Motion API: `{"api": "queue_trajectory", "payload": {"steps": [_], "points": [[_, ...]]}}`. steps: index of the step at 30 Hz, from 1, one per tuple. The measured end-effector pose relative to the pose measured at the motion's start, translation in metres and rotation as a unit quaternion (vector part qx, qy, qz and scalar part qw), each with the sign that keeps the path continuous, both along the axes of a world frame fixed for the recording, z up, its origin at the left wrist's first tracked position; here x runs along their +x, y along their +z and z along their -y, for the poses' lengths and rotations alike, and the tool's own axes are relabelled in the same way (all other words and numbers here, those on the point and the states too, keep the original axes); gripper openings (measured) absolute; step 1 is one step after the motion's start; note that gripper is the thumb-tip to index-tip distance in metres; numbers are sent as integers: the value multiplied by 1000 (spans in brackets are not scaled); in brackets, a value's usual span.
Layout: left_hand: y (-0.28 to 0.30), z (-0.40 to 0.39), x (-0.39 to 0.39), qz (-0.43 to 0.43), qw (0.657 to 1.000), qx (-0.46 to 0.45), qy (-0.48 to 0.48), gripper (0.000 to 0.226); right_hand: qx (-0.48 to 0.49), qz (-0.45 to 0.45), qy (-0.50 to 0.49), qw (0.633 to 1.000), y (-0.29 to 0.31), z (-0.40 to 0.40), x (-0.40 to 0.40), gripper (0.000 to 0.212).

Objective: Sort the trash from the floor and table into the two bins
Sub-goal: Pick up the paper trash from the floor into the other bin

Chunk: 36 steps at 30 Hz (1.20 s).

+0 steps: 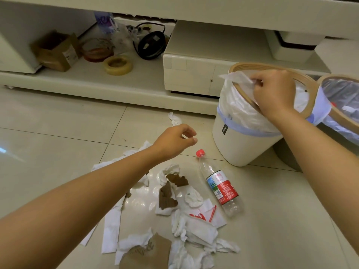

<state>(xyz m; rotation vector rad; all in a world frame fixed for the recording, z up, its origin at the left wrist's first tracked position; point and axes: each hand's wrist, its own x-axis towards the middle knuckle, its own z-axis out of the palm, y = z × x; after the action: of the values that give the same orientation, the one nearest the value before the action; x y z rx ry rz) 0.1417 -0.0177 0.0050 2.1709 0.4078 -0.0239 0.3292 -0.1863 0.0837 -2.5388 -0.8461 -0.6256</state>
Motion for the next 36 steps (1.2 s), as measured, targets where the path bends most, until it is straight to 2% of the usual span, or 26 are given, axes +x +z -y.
{"api": "queue_trajectory", "payload": {"steps": [2,3,4,6,8,9,11,13,17,19,21,23,26,29,32,36], "points": [[0,2,0,-2,1000,1,-3,33,-90,-4,-51,995,1,9,15,28],[0,2,0,-2,1000,1,-4,33,-151,-43,-82,984,1,12,21,26],[0,3,0,-3,1000,2,-5,33,-207,-111,-107,966,3,14,25,23],[0,4,1,-4,1000,1,-6,33,-294,-282,-108,907,10,13,23,17],[-2,5,1,-7,1000,1,-7,33,-290,-408,-77,862,17,9,14,15],[-3,5,2,-9,1000,0,-8,33,-260,-429,-65,863,16,9,11,13],[-5,6,2,-11,1000,-1,-8,33,-155,-414,-70,894,10,10,13,14],[-7,6,3,-10,1000,-2,-8,33,-57,-366,-86,925,6,8,8,24],[-7,7,4,-7,1000,2,-8,33,31,-173,-35,984,1,-6,-11,25],[-5,6,4,-2,1000,0,-3,32,65,-71,23,995,3,-15,-27,24],[-2,4,2,3,1000,-9,5,30,87,-48,114,989,0,-21,-48,24],[-4,2,-4,-1,1000,-10,6,28,56,-73,198,976,-14,-25,-73,23],[-14,0,-17,-27,1000,-14,6,26,-59,-169,252,951,-56,-23,-110,22],[-29,1,-34,-56,998,-19,22,26,-172,-243,247,922,-98,-13,-128,26],[-46,0,-51,-78,996,-24,25,27,-260,-243,214,910,-131,-1,-134,31],[-75,-2,-70,-119,991,62,-3,33,-302,-248,172,904,-160,8,-138,40]]}}
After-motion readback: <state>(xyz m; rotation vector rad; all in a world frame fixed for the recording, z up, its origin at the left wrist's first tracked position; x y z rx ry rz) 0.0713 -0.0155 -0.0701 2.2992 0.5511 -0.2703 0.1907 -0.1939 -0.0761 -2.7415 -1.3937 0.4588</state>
